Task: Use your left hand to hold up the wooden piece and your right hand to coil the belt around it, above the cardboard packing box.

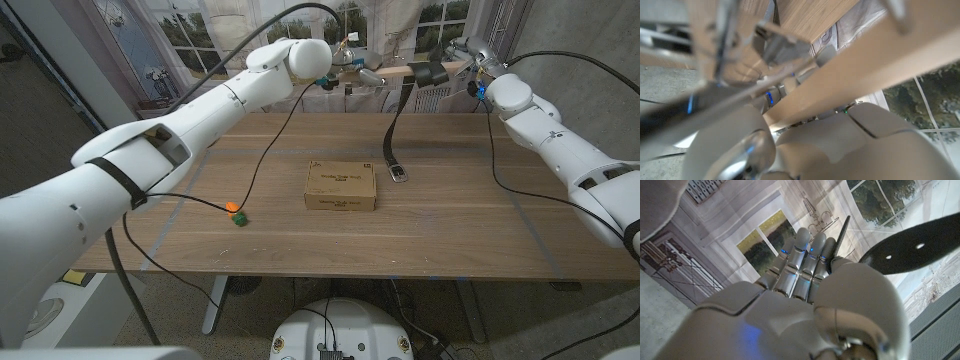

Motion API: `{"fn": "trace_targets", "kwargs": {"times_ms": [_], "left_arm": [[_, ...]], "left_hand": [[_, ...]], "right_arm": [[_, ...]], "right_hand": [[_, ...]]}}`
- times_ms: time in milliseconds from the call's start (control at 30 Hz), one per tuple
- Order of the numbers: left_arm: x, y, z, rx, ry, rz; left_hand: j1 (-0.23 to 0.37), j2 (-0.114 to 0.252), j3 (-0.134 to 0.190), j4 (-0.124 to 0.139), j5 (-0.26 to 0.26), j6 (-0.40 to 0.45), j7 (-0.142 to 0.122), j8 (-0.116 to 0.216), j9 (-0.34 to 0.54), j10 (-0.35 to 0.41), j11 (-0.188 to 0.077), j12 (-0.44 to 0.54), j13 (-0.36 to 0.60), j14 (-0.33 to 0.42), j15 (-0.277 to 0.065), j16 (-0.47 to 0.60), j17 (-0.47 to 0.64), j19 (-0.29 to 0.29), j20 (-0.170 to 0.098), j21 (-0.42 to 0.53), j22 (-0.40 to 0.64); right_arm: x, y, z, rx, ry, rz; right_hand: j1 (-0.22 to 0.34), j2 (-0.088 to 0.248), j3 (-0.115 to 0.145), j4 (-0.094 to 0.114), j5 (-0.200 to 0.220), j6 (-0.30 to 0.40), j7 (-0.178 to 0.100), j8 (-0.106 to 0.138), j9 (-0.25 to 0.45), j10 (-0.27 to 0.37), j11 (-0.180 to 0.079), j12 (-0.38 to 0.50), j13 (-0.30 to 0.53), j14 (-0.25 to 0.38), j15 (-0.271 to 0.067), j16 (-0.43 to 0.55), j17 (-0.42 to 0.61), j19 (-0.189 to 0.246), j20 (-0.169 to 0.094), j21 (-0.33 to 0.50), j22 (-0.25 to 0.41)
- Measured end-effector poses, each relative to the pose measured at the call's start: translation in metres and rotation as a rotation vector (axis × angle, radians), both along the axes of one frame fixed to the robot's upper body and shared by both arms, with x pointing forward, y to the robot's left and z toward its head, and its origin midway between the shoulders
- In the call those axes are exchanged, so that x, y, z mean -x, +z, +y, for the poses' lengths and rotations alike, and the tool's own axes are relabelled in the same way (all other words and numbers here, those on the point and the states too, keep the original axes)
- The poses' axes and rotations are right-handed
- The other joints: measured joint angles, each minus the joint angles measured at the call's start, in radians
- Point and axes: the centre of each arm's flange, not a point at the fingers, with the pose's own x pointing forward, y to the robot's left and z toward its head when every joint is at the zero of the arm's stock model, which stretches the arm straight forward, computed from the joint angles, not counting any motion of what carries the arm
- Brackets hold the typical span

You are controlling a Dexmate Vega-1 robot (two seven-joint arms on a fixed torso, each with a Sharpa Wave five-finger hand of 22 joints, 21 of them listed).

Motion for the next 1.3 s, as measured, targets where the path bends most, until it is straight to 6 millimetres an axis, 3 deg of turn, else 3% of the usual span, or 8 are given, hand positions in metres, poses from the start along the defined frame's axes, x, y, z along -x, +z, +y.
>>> {"fn": "trace_targets", "kwargs": {"times_ms": [633, 900, 1300], "left_arm": [[-0.016, 0.003, -0.002, -0.082, 0.086, 0.037], [-0.023, 0.007, -0.002, -0.092, 0.114, 0.031], [-0.029, 0.013, -0.004, -0.090, 0.184, -0.099]], "left_hand": [[-0.002, -0.003, 0.000, 0.000, 0.000, -0.005, -0.002, 0.000, -0.009, -0.006, 0.002, 0.000, 0.000, -0.012, 0.004, -0.001, -0.007, -0.002, -0.002, 0.000, -0.015], [-0.002, -0.003, 0.000, 0.000, 0.000, -0.006, -0.002, 0.000, -0.014, -0.006, 0.002, 0.000, 0.000, -0.012, 0.004, -0.007, -0.007, -0.006, 0.002, 0.000, -0.019], [-0.002, -0.003, -0.001, 0.000, 0.000, -0.006, 0.000, 0.000, -0.016, -0.005, 0.001, 0.000, 0.000, -0.011, 0.003, 0.003, -0.006, -0.007, 0.004, 0.001, -0.019]], "right_arm": [[0.038, 0.018, -0.003, 0.023, 0.026, -0.157], [0.067, 0.012, 0.007, 0.076, -0.084, -0.300], [0.110, -0.023, 0.036, 0.125, -0.386, -0.551]], "right_hand": [[0.003, 0.003, -0.006, 0.005, 0.005, 0.000, 0.000, 0.000, -0.005, -0.001, -0.001, 0.000, -0.006, 0.000, 0.000, -0.004, 0.000, -0.006, 0.006, 0.008, -0.004], [0.003, 0.003, -0.007, 0.007, 0.005, -0.005, -0.006, -0.001, -0.010, -0.001, -0.001, 0.000, -0.006, 0.000, 0.000, -0.004, 0.000, -0.006, 0.006, 0.008, -0.005], [0.008, 0.003, -0.011, 0.011, 0.004, -0.005, -0.006, 0.000, -0.014, 0.002, -0.003, 0.000, -0.016, 0.004, -0.004, -0.012, 0.000, -0.002, 0.002, 0.017, -0.007]]}}
